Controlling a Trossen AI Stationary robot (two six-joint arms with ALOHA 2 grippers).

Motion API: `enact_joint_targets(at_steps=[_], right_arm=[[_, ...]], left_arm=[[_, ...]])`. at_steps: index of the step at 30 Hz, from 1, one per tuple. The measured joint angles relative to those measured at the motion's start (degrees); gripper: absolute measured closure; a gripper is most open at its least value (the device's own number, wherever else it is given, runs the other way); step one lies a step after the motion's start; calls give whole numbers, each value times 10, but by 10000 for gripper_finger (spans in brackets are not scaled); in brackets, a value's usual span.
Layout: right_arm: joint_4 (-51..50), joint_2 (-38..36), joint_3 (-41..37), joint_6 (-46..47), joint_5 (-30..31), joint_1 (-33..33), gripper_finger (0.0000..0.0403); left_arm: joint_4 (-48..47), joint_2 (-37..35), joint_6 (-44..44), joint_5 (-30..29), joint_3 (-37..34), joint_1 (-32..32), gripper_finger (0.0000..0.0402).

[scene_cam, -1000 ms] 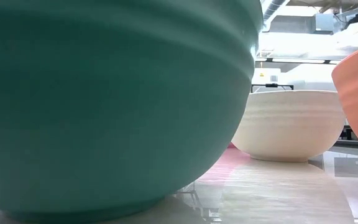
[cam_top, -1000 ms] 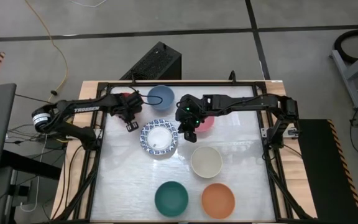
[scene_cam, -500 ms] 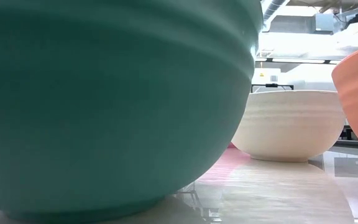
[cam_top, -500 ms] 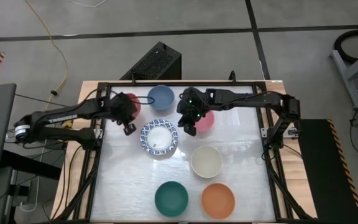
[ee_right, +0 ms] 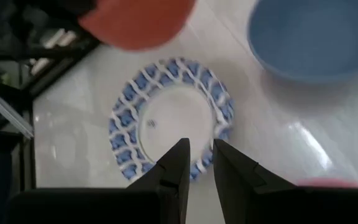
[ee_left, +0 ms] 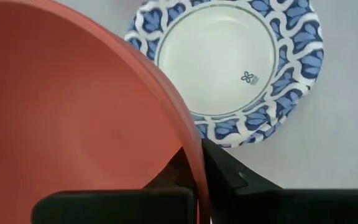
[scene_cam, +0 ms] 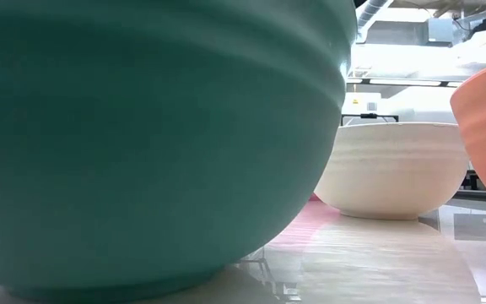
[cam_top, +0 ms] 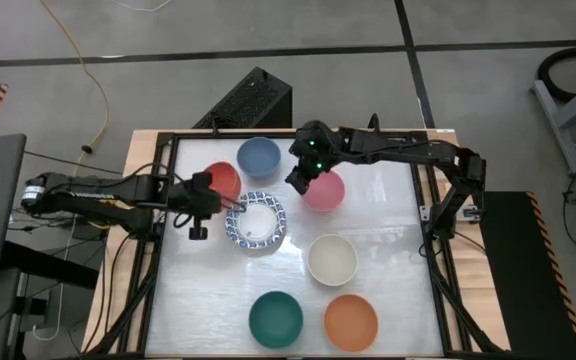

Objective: Nest bowls inside each other
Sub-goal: Stack the red bowl on top of the blue patterned bowl

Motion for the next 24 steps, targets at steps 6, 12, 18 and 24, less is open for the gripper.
enact_joint_targets(at_steps=[6,12,18,24], right_arm=[[44,0,14,-96,-6,9,311],[-15,0,64,-161,-6,4,311],[-100,-6,111,-199,-3,-8,311],[-120,-30,133,-197,-19,-17,311]], left_arm=[[-2,30,107,-61,64,-44,401],[-44,87,188,-64,152,-52,401],[-121,159,268,-56,231,-62,401],[-179,220,346,-57,282,-86,401]])
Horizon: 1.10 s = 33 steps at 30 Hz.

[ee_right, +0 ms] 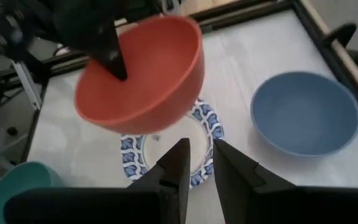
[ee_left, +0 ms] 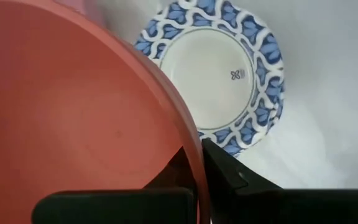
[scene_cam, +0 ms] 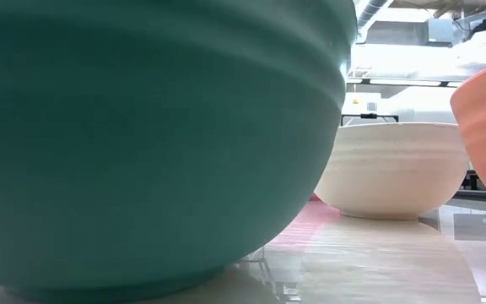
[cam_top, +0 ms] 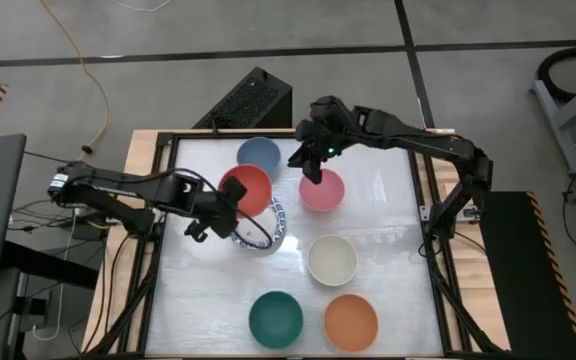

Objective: Nest bowls inside each other
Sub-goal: Stack the red bowl on top of the blue patterned bowl

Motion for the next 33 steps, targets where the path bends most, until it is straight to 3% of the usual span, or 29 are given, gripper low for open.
enact_joint_targets(at_steps=[3,8,13,16,22,33], right_arm=[[-4,-3,5,-48,-1,8,311],[-34,-1,5,-240,-1,37,296],[-67,-1,5,-376,7,68,246],[-61,-1,5,-443,53,98,208],[-54,-1,5,-518,137,153,165],[-34,2,5,-602,150,196,177]], left_arm=[[-1,21,44,-10,11,-6,401],[1,40,88,-19,25,-7,401],[3,39,131,-21,34,-7,401],[4,37,143,-15,39,-7,401],[3,37,168,18,39,-7,401],[3,37,220,37,39,-6,401]])
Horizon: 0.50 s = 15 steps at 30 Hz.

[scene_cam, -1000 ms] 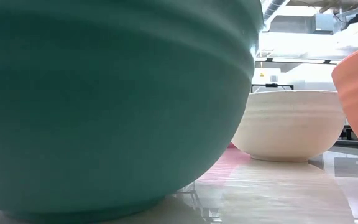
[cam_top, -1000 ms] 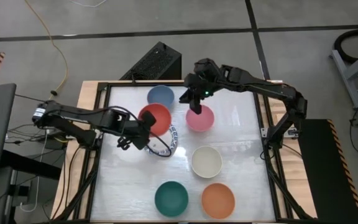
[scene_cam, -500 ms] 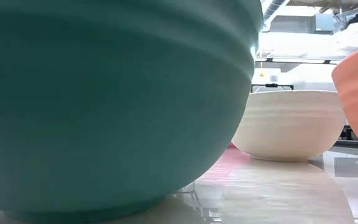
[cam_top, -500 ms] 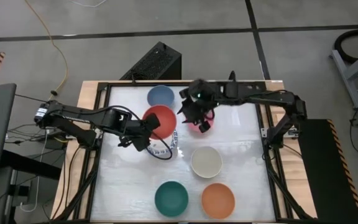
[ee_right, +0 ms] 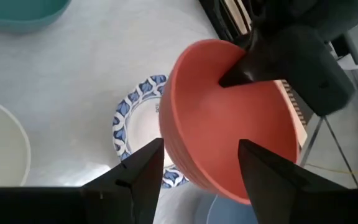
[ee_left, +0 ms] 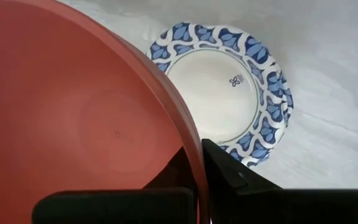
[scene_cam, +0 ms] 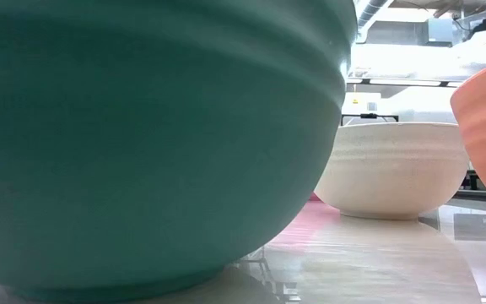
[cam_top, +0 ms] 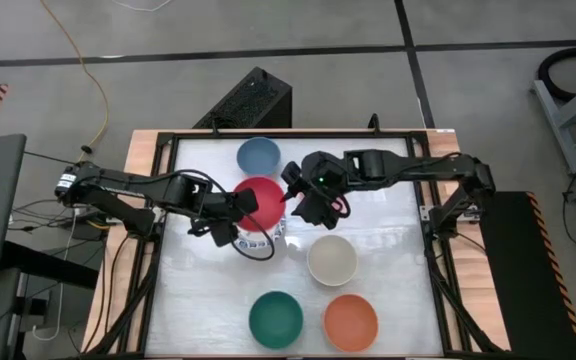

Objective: Nest bowls inside each other
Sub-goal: Stack the red bowl on top of the blue patterned bowl

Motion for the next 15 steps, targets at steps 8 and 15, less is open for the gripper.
enact_joint_targets(at_steps=[8,15], right_arm=[[-1,21,0,-23,0,5,177],[2,46,0,-62,0,16,181]], left_arm=[[0,0,12,3,0,0,401],[11,5,40,3,0,0,401]])
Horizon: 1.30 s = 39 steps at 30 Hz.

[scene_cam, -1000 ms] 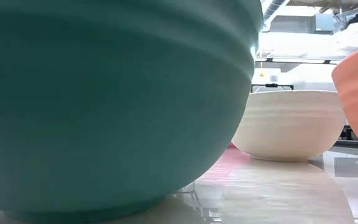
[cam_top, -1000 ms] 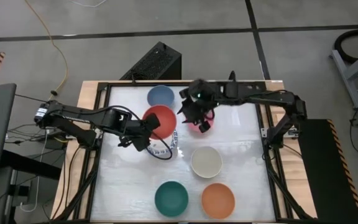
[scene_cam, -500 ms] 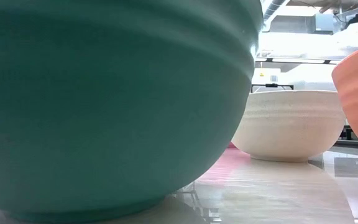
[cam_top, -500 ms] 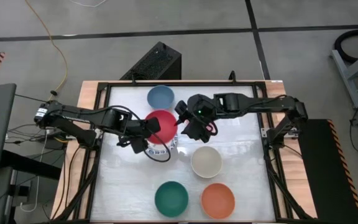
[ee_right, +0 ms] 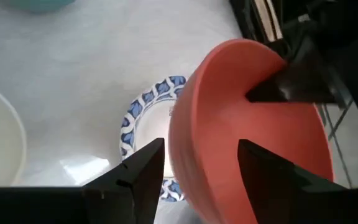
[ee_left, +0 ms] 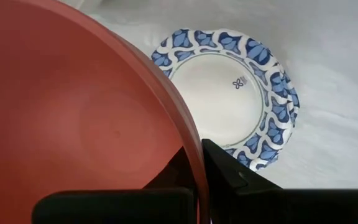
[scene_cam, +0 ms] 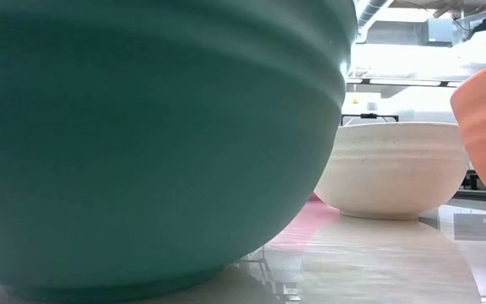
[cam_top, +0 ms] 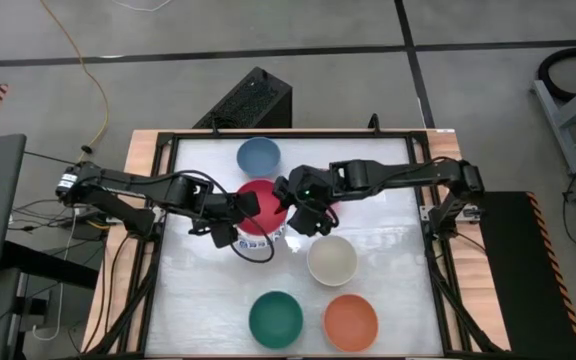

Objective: Nest bowls inside each other
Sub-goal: Stack the red bowl on top of the blue patterned bowl

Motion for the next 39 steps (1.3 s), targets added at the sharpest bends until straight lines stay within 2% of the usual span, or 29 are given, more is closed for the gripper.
enact_joint_targets(at_steps=[6,12,19,25,28,34,39], right_arm=[[-16,16,0,-10,17,8,220],[-26,19,0,-11,43,14,297],[-58,20,-1,-3,43,14,377],[-75,20,-1,33,41,14,387],[-73,20,-1,55,42,14,389],[-59,17,1,92,58,9,391],[-38,17,1,133,51,-3,391]], left_arm=[[13,14,19,-2,0,0,401],[21,15,29,0,-1,0,401],[36,15,57,-13,-1,-1,395],[70,15,51,-24,0,-1,350],[83,14,34,-49,0,-3,317],[86,16,-32,-93,28,-12,255],[73,15,-107,-141,66,-31,223]])
